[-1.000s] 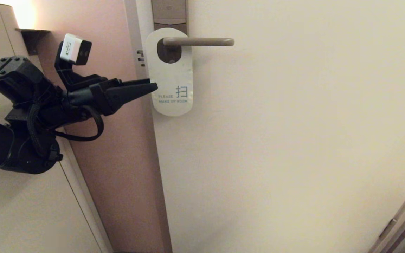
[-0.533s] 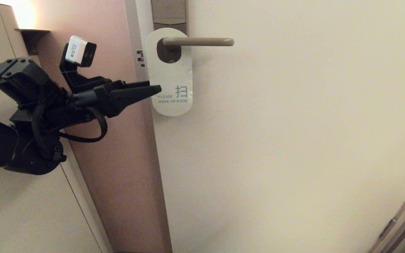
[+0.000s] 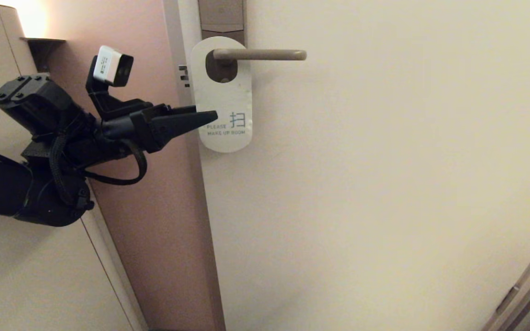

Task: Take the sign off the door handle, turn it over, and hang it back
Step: Take down the sign

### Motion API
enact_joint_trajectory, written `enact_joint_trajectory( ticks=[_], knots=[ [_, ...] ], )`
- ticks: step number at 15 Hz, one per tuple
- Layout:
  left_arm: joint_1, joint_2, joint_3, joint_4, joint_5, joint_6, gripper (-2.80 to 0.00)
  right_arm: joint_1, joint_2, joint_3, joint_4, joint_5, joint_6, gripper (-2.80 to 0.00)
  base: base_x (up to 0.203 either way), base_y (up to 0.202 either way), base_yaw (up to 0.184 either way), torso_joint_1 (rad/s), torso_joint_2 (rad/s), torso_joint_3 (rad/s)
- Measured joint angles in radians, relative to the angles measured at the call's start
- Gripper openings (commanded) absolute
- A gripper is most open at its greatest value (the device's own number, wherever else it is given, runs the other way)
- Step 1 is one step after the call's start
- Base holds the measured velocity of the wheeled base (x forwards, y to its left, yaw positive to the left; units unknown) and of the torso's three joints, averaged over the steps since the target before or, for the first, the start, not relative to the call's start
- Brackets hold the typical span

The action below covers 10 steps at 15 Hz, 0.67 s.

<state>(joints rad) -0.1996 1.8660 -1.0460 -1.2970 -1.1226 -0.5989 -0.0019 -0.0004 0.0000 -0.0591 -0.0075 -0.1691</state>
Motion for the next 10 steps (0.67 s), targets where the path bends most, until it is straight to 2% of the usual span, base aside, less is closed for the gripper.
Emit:
enact_joint_trajectory(
  ticks=[10],
  knots=[
    [-0.028, 0.038, -0.051, 0.0, -0.004, 0.001, 0.0, 0.0, 0.0, 0.0, 0.0, 0.0, 0.0, -2.8, 0.0, 0.0, 0.0, 0.0, 0.0, 0.0]
  ],
)
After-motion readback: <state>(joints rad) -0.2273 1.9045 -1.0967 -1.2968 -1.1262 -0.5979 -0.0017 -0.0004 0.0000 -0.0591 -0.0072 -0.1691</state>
